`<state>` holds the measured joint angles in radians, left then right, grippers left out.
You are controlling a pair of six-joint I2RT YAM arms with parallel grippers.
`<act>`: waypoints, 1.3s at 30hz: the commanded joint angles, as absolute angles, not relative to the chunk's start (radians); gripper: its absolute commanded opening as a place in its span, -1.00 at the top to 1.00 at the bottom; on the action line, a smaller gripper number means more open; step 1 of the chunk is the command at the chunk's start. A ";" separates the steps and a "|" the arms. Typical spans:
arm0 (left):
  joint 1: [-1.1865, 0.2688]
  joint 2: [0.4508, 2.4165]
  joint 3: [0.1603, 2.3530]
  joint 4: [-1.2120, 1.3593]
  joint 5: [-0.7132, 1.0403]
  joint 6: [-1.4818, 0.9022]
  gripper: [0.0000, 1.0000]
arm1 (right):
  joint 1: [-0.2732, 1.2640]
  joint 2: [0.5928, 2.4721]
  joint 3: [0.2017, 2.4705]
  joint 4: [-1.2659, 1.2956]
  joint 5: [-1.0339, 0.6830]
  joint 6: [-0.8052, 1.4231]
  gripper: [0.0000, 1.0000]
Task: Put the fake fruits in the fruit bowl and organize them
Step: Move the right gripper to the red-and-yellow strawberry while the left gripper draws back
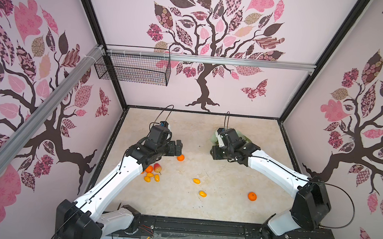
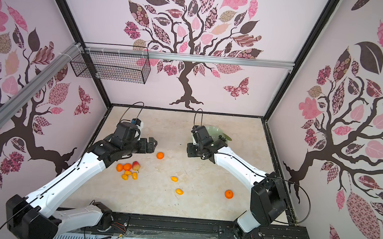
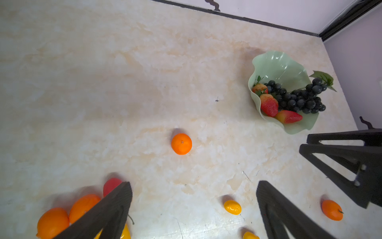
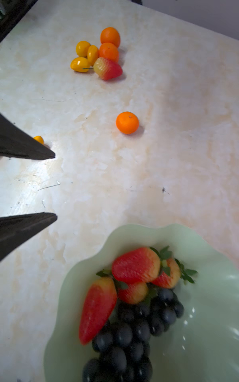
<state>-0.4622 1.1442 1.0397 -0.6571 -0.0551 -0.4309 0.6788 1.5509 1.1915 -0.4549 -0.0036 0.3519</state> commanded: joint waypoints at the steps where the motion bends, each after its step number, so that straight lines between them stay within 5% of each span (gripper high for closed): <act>1: -0.466 1.087 0.986 -0.738 -0.114 -0.490 -0.96 | 0.776 1.504 1.166 -0.435 0.060 0.363 0.11; 9: -0.278 0.915 0.848 -0.754 0.021 -0.595 -0.97 | 1.002 1.731 1.264 -0.327 -0.018 0.524 0.15; 22: 0.146 0.800 0.728 -0.747 0.317 -0.625 -0.96 | 1.054 2.126 1.675 -0.407 -0.119 0.593 0.18; 39: 0.201 0.875 0.805 -0.791 0.168 -0.591 -0.96 | 1.035 2.364 2.064 -0.628 -0.200 0.599 0.17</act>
<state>0.1921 0.8684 0.7574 -0.7799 0.2024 -0.6125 1.0389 2.2925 2.0037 -0.5529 -0.1791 0.5972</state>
